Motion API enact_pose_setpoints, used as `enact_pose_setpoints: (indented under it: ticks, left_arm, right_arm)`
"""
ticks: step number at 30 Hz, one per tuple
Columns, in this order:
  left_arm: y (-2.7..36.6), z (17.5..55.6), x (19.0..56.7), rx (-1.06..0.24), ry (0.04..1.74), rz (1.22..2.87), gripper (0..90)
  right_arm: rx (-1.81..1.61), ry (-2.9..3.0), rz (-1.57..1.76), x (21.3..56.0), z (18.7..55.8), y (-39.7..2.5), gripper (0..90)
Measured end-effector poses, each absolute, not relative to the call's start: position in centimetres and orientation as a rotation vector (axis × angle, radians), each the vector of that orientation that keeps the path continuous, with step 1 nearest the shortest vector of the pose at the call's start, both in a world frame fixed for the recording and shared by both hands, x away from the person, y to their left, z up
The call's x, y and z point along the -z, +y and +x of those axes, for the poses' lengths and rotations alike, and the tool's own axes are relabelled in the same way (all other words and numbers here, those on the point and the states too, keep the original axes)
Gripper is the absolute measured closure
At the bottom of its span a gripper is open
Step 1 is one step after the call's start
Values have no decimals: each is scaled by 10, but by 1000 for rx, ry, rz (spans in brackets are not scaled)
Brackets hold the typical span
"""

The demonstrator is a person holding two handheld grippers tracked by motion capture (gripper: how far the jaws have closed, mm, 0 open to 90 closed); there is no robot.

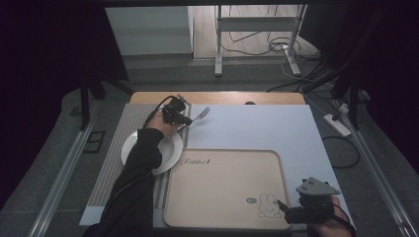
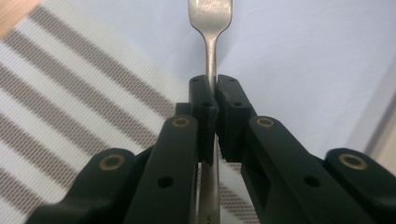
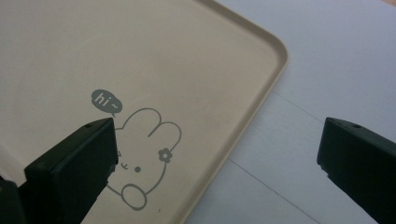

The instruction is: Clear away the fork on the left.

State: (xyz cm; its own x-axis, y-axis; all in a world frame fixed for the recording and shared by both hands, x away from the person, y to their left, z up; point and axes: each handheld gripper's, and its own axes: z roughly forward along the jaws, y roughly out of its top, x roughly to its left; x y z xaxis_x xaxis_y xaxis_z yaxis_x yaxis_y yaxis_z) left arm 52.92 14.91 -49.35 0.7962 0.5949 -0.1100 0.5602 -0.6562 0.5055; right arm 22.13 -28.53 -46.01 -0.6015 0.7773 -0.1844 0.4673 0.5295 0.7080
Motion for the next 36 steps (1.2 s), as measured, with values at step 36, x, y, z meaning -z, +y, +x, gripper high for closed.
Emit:
enact_pose_setpoints:
  ticks: [36]
  left_arm:
    - [81,451,471,-40,815,2485,854]
  right_arm:
    - [-865,2273,1018,459,220,-286,0]
